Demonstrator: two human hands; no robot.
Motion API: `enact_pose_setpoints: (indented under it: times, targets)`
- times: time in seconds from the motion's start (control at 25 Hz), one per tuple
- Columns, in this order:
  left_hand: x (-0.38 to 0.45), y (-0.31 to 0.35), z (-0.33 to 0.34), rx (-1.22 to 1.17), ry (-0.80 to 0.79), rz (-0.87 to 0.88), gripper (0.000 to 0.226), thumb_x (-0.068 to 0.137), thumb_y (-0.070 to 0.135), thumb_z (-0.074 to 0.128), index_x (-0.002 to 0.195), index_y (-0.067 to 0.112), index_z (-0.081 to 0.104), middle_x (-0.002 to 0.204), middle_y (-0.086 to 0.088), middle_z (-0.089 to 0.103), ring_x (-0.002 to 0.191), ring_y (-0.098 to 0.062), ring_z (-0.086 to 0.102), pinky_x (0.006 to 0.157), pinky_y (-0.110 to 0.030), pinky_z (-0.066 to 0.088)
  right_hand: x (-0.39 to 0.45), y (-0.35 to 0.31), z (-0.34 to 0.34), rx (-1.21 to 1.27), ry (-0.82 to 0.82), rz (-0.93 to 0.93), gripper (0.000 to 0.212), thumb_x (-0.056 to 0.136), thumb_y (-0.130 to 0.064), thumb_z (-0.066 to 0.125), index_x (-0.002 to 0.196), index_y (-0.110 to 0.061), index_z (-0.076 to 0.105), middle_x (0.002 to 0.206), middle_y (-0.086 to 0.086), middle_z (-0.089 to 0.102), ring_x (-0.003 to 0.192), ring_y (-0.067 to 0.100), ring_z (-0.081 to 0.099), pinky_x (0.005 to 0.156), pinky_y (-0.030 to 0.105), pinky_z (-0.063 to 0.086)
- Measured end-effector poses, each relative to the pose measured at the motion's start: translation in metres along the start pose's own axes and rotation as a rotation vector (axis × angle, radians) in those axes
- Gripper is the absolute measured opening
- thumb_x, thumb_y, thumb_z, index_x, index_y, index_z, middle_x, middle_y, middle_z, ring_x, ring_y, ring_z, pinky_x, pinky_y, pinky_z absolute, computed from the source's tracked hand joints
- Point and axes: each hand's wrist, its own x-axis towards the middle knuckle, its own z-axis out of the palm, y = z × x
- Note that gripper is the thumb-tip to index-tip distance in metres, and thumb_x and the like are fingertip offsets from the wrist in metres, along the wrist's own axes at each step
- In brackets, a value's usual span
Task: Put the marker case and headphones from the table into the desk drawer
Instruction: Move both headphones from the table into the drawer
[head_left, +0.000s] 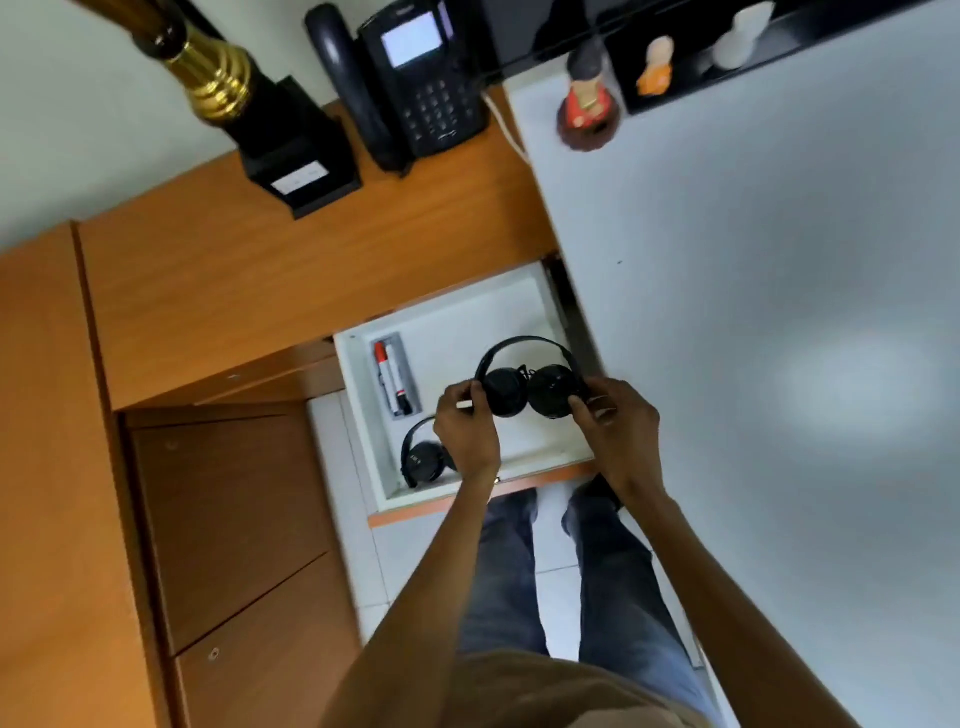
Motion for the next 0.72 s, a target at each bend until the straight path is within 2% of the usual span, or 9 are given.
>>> enact_pose_setpoints:
  times: [0.08, 0.12, 0.2, 0.28, 0.4, 0.44, 0.52, 0.64, 0.72]
  targets:
    - [0.004, -0.026, -0.014, 0.091, -0.047, -0.123, 0.018, 0.092, 0.026, 0.061, 0.088, 0.013, 0.073, 0.084, -0.006, 0.077, 0.078, -0.028, 0.073, 0.074, -0.043, 0.061, -0.003, 0.006, 0.019, -0.155, -0.074, -0.032, 0.025, 0.089, -0.026, 0.068, 0.113, -0.017, 0.069, 0.098, -0.002, 0.073, 0.080, 0.012, 0.069, 0.076, 0.027, 0.058]
    - [0.005, -0.034, -0.020, 0.161, -0.103, -0.178, 0.020, 0.093, 0.023, 0.060, 0.084, 0.011, 0.072, 0.081, -0.007, 0.076, 0.077, -0.028, 0.071, 0.073, -0.038, 0.058, -0.001, 0.012, 0.026, -0.229, -0.111, -0.028, 0.024, 0.090, -0.024, 0.067, 0.112, -0.015, 0.070, 0.098, 0.000, 0.073, 0.079, 0.014, 0.069, 0.076, 0.031, 0.059]
    - [0.008, -0.048, -0.028, 0.302, -0.253, -0.243, 0.021, 0.094, 0.017, 0.056, 0.078, 0.010, 0.067, 0.071, -0.004, 0.067, 0.072, -0.025, 0.062, 0.063, -0.030, 0.047, 0.005, 0.026, 0.039, -0.345, -0.164, 0.012, 0.020, 0.090, -0.021, 0.065, 0.107, -0.011, 0.071, 0.097, 0.006, 0.075, 0.079, 0.021, 0.070, 0.076, 0.037, 0.060]
    - [0.013, -0.064, -0.030, 0.414, -0.425, -0.249, 0.022, 0.092, 0.013, 0.054, 0.071, 0.011, 0.061, 0.068, -0.004, 0.059, 0.065, -0.022, 0.054, 0.059, -0.029, 0.039, 0.010, 0.038, 0.048, -0.449, -0.174, 0.065, 0.020, 0.089, -0.022, 0.064, 0.104, -0.012, 0.071, 0.096, 0.009, 0.075, 0.081, 0.025, 0.071, 0.074, 0.039, 0.060]
    - [0.020, -0.077, -0.026, 0.351, -0.611, -0.310, 0.028, 0.092, 0.005, 0.056, 0.066, 0.012, 0.060, 0.070, -0.013, 0.059, 0.057, -0.022, 0.059, 0.067, -0.037, 0.049, 0.015, 0.048, 0.055, -0.574, -0.177, 0.135, 0.018, 0.090, -0.016, 0.057, 0.103, -0.011, 0.070, 0.094, 0.014, 0.073, 0.080, 0.031, 0.070, 0.068, 0.036, 0.058]
    - [0.021, -0.076, -0.025, 0.324, -0.650, -0.337, 0.028, 0.094, 0.003, 0.055, 0.069, 0.013, 0.061, 0.076, -0.017, 0.060, 0.060, -0.025, 0.062, 0.065, -0.038, 0.053, 0.016, 0.048, 0.057, -0.575, -0.195, 0.162, 0.022, 0.092, -0.010, 0.051, 0.104, -0.010, 0.069, 0.095, 0.016, 0.072, 0.082, 0.033, 0.069, 0.068, 0.035, 0.056]
    - [0.021, -0.068, -0.024, 0.312, -0.701, -0.362, 0.027, 0.097, 0.003, 0.051, 0.073, 0.014, 0.061, 0.082, -0.018, 0.060, 0.071, -0.029, 0.064, 0.053, -0.029, 0.052, 0.015, 0.051, 0.059, -0.586, -0.219, 0.186, 0.035, 0.092, 0.000, 0.040, 0.114, -0.009, 0.066, 0.099, 0.018, 0.070, 0.086, 0.036, 0.067, 0.070, 0.036, 0.054]
    - [0.018, -0.050, -0.025, 0.478, -0.749, -0.225, 0.030, 0.094, 0.006, 0.051, 0.066, 0.013, 0.058, 0.076, -0.013, 0.059, 0.071, -0.033, 0.066, 0.048, -0.022, 0.045, 0.006, 0.049, 0.055, -0.571, -0.281, 0.188, 0.050, 0.090, 0.008, 0.037, 0.134, -0.006, 0.056, 0.106, 0.021, 0.068, 0.093, 0.036, 0.067, 0.074, 0.036, 0.053]
    - [0.008, -0.035, -0.025, 0.646, -0.688, -0.072, 0.026, 0.095, 0.012, 0.051, 0.074, 0.010, 0.067, 0.081, -0.013, 0.065, 0.077, -0.030, 0.065, 0.063, -0.025, 0.052, -0.003, 0.049, 0.046, -0.451, -0.284, 0.209, 0.053, 0.092, 0.005, 0.041, 0.143, -0.006, 0.050, 0.120, 0.021, 0.068, 0.104, 0.034, 0.067, 0.081, 0.031, 0.051]
